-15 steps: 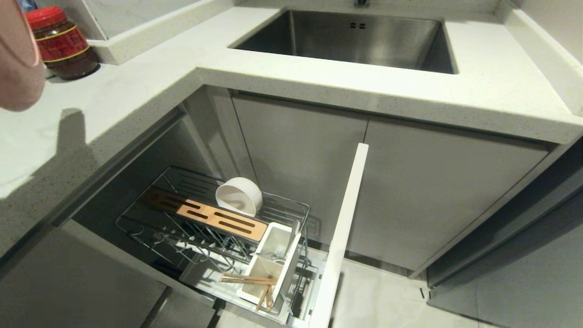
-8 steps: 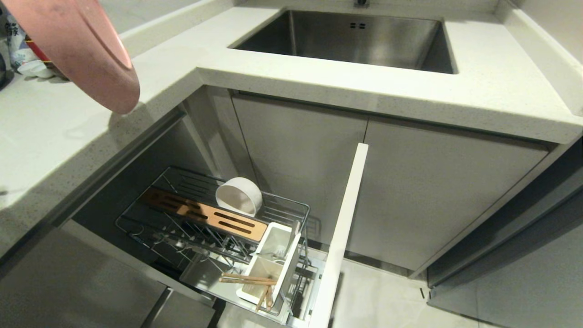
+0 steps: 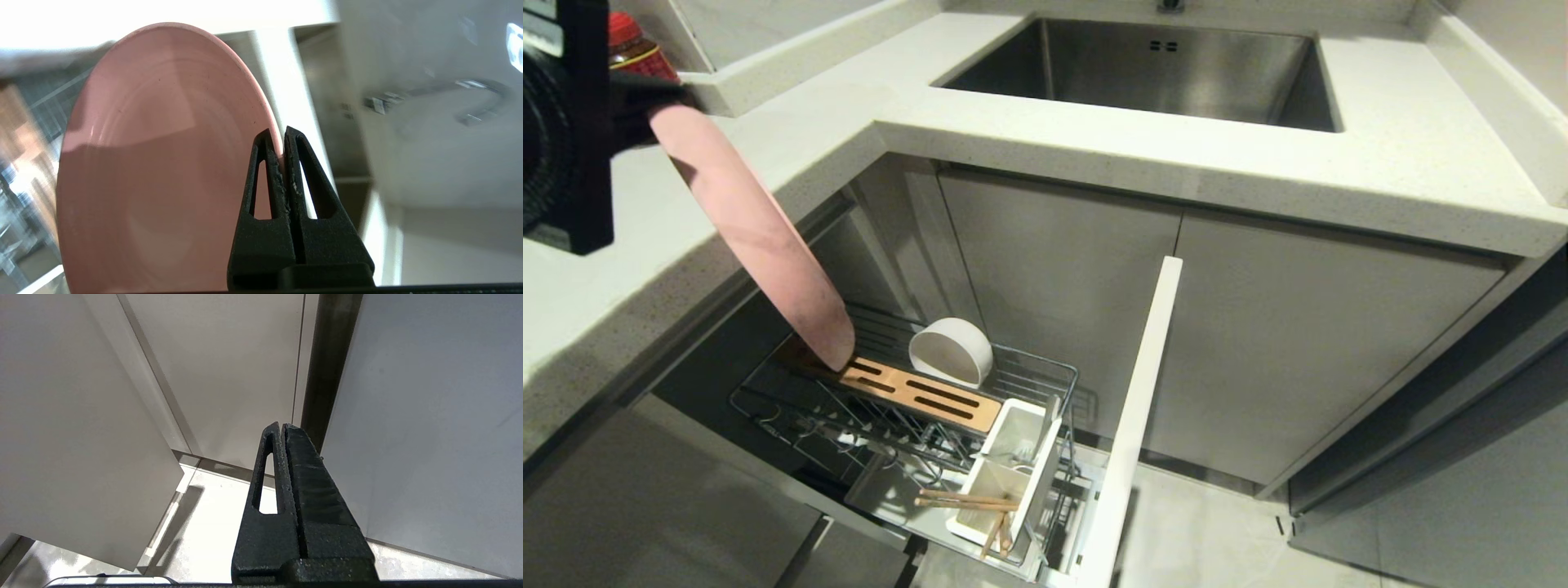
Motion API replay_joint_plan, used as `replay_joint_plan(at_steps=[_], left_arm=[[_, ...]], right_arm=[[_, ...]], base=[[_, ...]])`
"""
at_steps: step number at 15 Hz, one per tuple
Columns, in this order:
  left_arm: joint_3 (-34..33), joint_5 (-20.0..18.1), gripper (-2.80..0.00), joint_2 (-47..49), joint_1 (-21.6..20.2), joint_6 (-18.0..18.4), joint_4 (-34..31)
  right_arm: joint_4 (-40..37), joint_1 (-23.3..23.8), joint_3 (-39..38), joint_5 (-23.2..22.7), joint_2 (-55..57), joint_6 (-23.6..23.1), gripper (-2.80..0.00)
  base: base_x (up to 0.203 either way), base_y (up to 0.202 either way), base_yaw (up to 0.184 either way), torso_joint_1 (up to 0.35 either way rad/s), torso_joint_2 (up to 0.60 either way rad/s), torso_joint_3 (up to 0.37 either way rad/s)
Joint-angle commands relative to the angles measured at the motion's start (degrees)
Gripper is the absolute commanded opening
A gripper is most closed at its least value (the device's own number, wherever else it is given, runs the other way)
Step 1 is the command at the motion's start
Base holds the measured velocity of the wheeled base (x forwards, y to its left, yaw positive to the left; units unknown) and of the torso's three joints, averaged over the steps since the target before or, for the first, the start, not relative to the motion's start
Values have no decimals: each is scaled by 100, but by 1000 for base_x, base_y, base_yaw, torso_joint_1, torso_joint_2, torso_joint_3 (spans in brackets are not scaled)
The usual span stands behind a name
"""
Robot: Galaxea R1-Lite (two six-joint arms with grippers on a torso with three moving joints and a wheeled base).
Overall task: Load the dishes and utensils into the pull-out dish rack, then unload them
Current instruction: Pick up the plate and place it in the cupboard
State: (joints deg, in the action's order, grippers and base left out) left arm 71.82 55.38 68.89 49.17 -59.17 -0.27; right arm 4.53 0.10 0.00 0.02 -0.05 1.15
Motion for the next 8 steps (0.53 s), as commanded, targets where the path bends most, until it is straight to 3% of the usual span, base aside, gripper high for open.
replay_joint_plan(at_steps=[1, 8], left_arm=[[-407, 241, -280, 59, 133, -685, -21], [-1188, 295, -280, 307, 269, -2043, -42]], right_arm=[[4, -1, -149, -2, 5, 0, -280], [4, -1, -149, 2, 5, 0, -280]], base=[[0, 0, 0, 0, 0, 0], [0, 0, 0, 0, 0, 0]])
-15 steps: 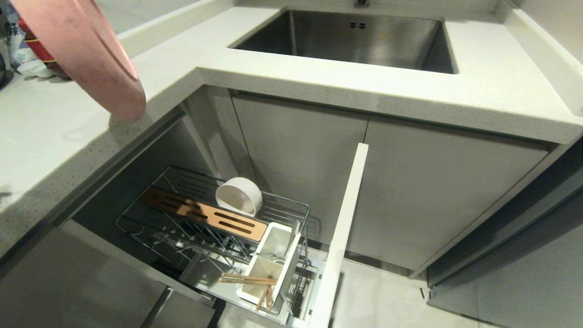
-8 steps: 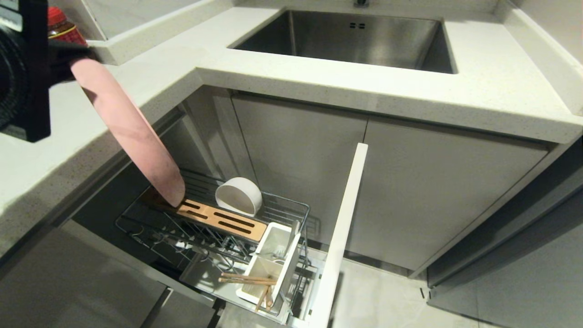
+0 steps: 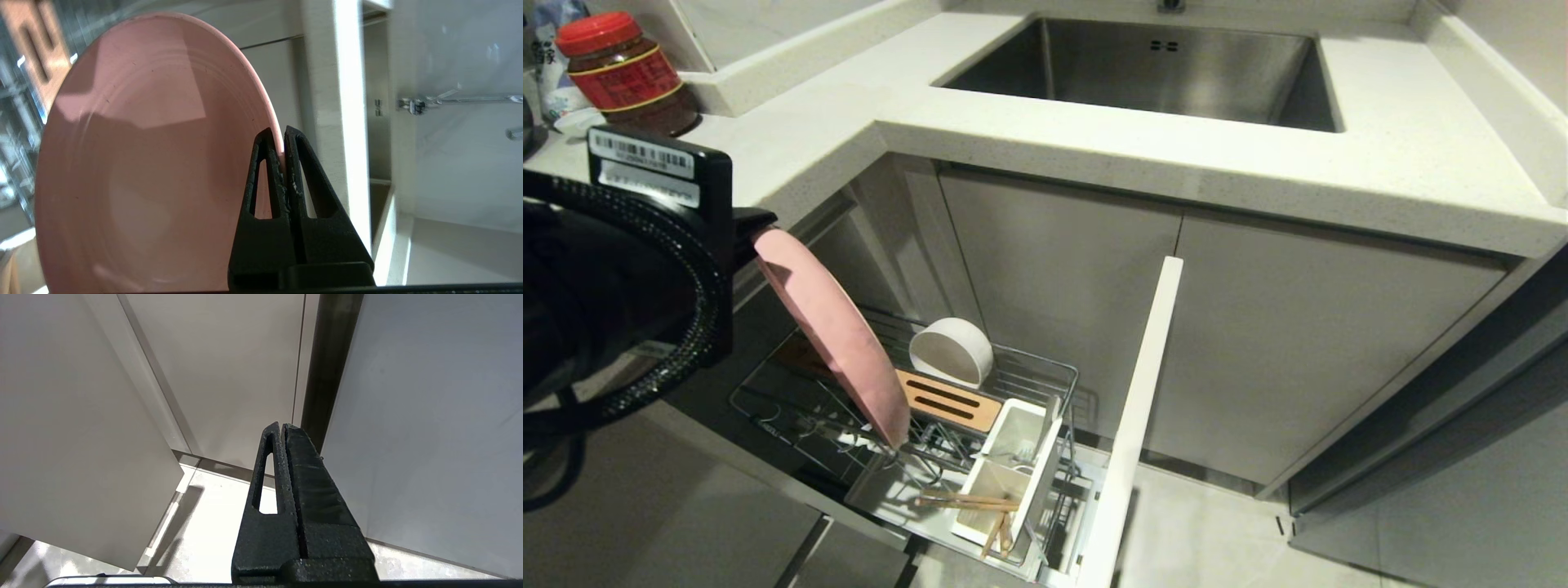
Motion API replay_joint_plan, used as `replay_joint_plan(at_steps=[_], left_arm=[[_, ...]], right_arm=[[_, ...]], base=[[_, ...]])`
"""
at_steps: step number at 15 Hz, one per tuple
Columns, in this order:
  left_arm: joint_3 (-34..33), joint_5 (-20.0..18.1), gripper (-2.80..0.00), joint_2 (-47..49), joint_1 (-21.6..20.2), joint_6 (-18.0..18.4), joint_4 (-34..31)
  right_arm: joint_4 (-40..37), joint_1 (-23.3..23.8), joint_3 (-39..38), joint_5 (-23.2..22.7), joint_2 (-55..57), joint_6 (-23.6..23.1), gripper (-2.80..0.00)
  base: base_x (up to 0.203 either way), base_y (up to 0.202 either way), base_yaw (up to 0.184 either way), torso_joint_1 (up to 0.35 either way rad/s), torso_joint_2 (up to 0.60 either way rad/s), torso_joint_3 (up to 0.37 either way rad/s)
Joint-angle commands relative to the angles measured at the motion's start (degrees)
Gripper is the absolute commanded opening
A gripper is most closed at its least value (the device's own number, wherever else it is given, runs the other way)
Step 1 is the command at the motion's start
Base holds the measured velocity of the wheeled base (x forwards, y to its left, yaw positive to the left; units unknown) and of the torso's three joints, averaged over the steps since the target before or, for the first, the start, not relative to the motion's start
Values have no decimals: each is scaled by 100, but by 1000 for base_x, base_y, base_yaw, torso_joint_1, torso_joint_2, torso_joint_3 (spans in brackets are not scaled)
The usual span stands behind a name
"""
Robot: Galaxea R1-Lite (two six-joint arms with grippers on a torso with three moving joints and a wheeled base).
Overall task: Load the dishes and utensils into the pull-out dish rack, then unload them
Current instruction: Pick up the plate and place it in the cupboard
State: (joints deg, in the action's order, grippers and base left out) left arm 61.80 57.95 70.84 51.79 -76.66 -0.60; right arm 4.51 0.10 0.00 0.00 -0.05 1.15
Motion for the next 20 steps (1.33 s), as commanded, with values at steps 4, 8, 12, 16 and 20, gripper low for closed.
replay_joint_plan(at_steps=[4, 8, 12, 16, 20], left_arm=[[-761, 37, -280, 350, 1, -868, 2], [-1032, 32, -280, 434, -161, -1402, 40], [-1099, 0, -280, 459, -381, -1829, 60], [-1109, -74, -280, 499, -640, -1879, 429], [-1066, -184, -280, 544, -784, -1870, 508]], right_arm=[[6, -1, -150, 8, 5, 0, -280], [6, -1, -149, 0, 5, 0, -280], [6, -1, -149, 0, 5, 0, -280], [6, -1, -150, 0, 5, 0, -280], [6, -1, -149, 0, 5, 0, -280]], base=[[0, 0, 0, 0, 0, 0], [0, 0, 0, 0, 0, 0], [0, 0, 0, 0, 0, 0], [0, 0, 0, 0, 0, 0], [0, 0, 0, 0, 0, 0]])
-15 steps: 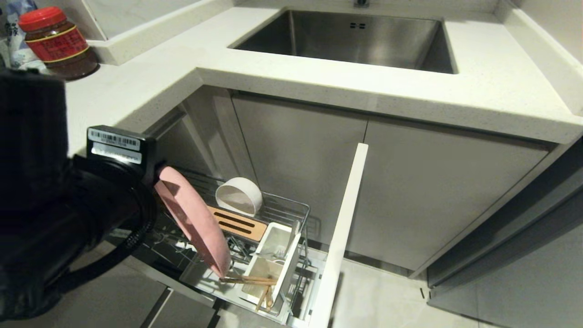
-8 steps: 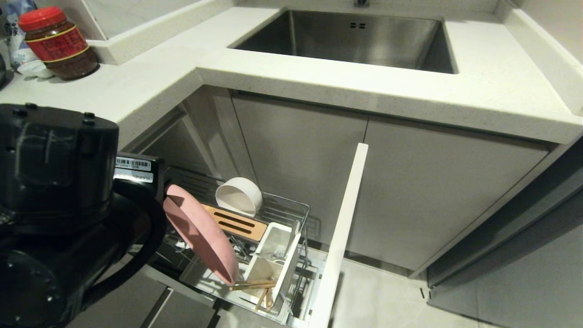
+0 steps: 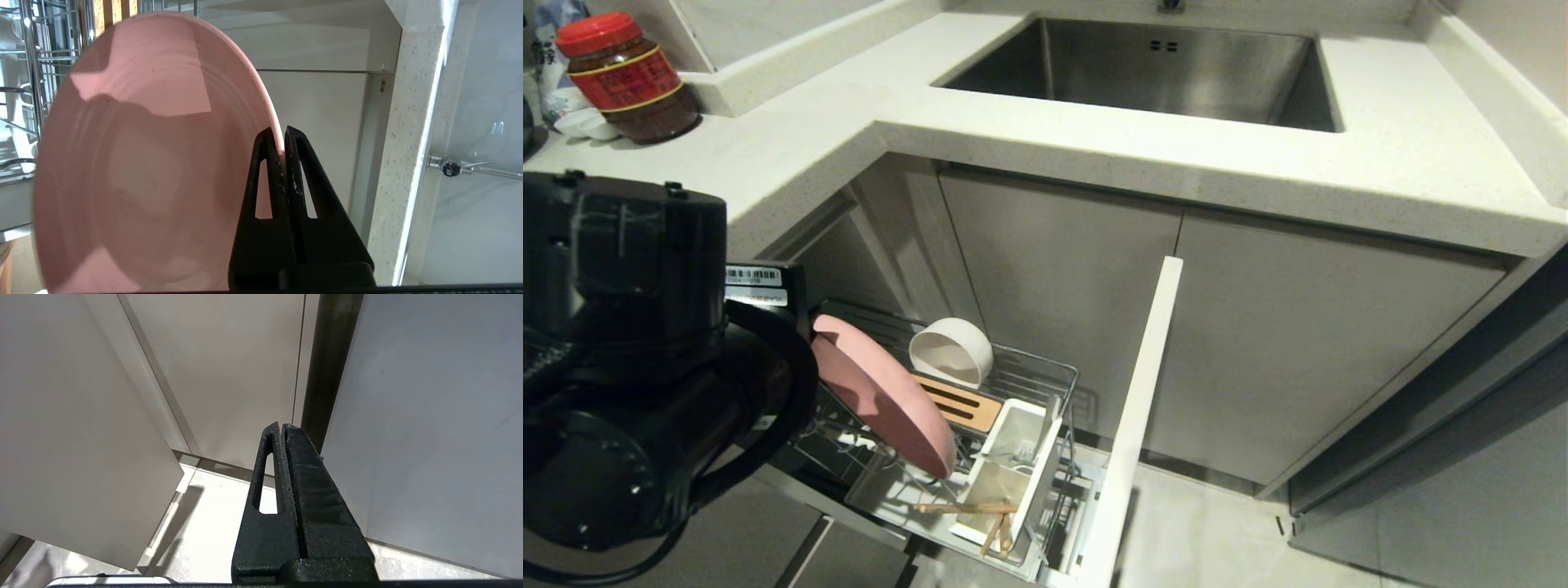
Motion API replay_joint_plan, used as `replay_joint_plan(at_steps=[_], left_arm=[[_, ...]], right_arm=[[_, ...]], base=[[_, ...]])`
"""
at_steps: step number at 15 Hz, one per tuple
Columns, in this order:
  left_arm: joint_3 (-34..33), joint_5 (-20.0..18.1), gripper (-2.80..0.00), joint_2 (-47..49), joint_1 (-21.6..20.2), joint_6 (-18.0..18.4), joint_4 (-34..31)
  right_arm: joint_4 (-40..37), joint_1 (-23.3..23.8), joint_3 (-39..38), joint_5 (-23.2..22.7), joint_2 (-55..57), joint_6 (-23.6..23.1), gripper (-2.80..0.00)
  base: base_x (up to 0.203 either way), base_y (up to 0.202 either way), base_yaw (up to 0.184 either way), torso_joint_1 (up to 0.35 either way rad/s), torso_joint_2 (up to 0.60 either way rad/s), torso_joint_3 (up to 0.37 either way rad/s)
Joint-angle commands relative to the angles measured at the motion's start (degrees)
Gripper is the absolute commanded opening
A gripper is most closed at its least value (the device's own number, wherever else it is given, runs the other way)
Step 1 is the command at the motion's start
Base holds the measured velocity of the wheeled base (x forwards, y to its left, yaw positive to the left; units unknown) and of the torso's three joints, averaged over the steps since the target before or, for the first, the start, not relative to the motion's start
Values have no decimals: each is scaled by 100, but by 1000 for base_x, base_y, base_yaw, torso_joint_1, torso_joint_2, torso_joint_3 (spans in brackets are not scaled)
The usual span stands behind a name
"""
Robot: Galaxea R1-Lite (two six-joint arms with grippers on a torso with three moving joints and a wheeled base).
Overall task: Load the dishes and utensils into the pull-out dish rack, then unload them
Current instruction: Pick up the plate and place it in the cupboard
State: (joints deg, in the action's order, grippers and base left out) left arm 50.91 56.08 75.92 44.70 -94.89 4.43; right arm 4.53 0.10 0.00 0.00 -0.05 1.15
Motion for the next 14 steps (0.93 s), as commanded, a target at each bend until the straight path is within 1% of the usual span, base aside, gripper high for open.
replay_joint_plan(at_steps=[1, 4, 9, 14], left_arm=[[16, -15, -280, 49, -95, -47, 14], [-3, -179, -280, 127, -275, -38, 177], [-54, -558, -280, 573, -839, -38, 451], [-149, -766, -280, 896, -1029, -55, 706]], right_arm=[[4, -1, -151, 2, 5, 0, -280], [4, -1, -149, 0, 5, 0, -280], [4, -1, -149, 0, 5, 0, -280], [4, -1, -150, 0, 5, 0, -280]], base=[[0, 0, 0, 0, 0, 0], [0, 0, 0, 0, 0, 0], [0, 0, 0, 0, 0, 0], [0, 0, 0, 0, 0, 0]])
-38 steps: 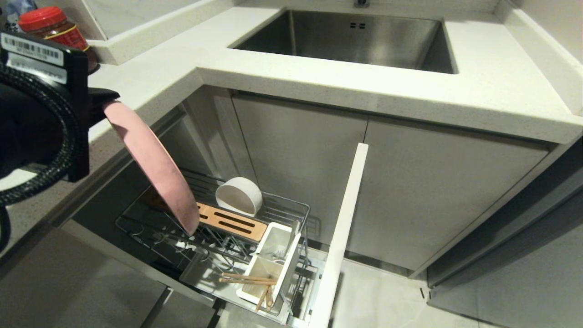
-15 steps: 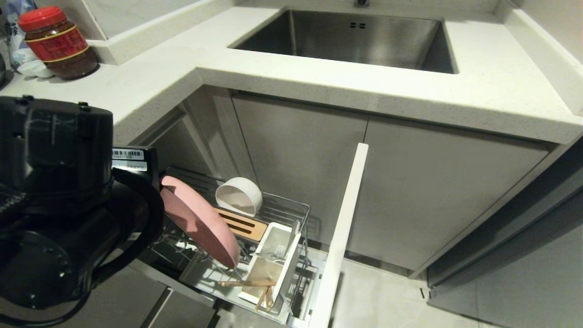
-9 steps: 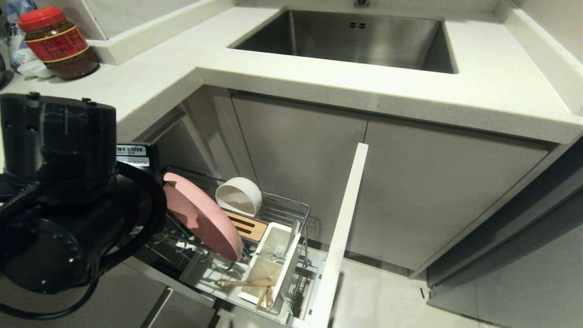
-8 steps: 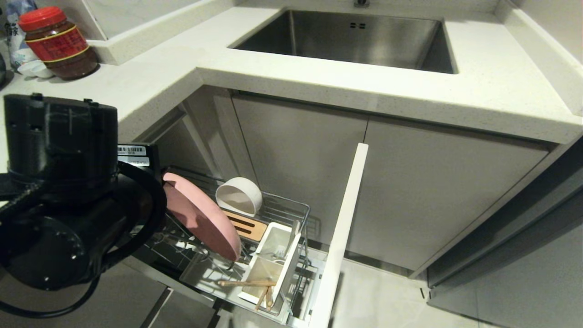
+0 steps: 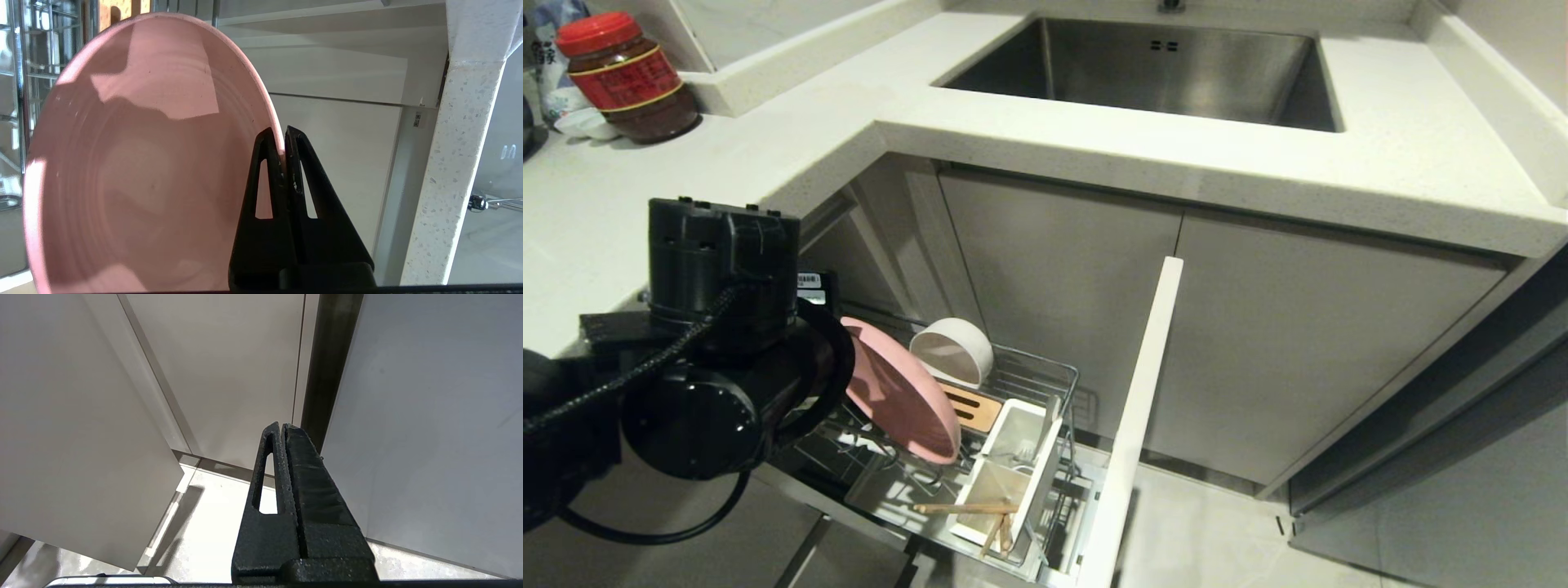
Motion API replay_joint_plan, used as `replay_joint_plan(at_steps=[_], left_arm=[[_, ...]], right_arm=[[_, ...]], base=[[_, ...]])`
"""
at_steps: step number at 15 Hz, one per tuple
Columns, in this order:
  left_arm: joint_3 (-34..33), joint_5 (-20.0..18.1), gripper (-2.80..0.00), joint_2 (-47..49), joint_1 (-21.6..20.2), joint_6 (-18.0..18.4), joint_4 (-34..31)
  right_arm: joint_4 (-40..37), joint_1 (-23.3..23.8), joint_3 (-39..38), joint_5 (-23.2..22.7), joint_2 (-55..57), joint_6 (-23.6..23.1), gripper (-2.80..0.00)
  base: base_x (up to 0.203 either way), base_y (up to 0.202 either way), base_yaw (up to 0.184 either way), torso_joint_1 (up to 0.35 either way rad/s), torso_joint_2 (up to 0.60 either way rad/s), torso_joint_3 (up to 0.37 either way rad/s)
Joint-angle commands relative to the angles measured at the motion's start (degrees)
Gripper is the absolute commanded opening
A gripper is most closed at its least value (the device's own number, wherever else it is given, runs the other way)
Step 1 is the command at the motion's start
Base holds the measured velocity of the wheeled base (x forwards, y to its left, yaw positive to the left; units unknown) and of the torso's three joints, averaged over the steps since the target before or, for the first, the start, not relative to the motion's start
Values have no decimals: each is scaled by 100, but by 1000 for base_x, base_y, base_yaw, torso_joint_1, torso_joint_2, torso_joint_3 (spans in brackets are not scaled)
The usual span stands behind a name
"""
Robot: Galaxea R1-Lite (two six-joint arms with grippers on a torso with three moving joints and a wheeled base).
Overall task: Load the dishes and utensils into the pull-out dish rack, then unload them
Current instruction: Pick up the plate and place it in the cupboard
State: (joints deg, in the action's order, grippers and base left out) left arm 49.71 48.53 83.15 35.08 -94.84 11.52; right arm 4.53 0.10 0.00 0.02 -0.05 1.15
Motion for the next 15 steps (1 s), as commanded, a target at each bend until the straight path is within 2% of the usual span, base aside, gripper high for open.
replay_joint_plan(at_steps=[1, 15], left_arm=[[-54, -91, -280, 224, -111, -61, 14], [-87, -116, -280, 394, -236, -53, 70]], right_arm=[[4, -1, -150, -2, 5, 0, -280], [4, -1, -149, -1, 5, 0, -280]], base=[[0, 0, 0, 0, 0, 0], [0, 0, 0, 0, 0, 0]])
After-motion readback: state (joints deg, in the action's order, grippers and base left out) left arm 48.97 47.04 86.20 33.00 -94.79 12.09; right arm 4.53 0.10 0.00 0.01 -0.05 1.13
